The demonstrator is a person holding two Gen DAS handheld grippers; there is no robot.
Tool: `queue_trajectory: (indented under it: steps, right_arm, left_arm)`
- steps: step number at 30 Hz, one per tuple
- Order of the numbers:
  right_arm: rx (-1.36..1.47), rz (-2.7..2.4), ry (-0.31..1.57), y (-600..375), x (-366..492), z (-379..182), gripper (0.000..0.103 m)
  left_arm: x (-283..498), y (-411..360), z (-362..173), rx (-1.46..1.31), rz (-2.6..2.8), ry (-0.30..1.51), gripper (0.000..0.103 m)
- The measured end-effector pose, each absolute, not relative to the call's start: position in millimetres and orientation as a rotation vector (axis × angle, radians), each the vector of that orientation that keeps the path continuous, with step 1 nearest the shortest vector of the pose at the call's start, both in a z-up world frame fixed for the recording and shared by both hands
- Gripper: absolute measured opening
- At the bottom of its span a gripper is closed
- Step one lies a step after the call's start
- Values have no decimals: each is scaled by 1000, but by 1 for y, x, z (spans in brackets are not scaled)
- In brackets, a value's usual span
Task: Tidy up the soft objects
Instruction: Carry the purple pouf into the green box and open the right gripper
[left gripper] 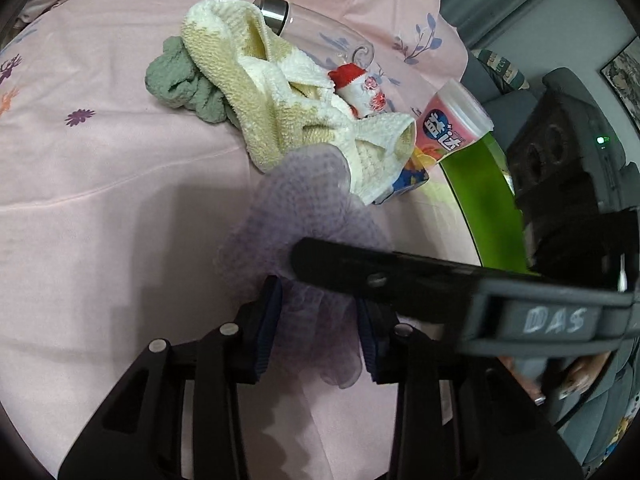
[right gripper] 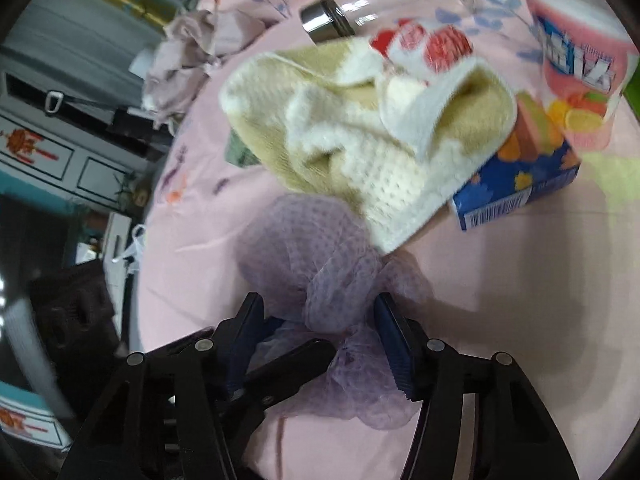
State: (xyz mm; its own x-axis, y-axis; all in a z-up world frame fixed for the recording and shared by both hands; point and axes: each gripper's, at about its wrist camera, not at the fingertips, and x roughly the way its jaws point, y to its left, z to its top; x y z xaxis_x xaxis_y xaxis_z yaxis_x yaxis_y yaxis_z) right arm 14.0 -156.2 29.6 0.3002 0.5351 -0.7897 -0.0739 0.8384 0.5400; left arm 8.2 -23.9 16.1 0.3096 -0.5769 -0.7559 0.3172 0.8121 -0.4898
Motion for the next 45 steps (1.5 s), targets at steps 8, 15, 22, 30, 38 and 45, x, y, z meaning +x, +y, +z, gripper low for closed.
queue_trajectory:
  steps: [8,15,22,30,38,45]
  right_arm:
    - [458,480,1181,-152,12,34,40]
    - [466,550,1051,-160,-2,70,40]
    - [470,542,868,-192,-18,117,39]
    - [551,413,700,-266,-35,148,36]
    - [686,284,543,-353,-53,156,32]
    - [801,195,465,-409,-58,142,24]
  left_arm:
    - [0,-31,27,-237,-603,1025,30]
    - [-16,-33,60,-208,-604,860,29]
    - [-28,-67,107,-111,-637,690,29]
    - [-35,-130,142,-25,-724,593,29]
    - [-29,-215,158,92,-850,525,29]
    - [-18,-273,153,174,-884,541,30]
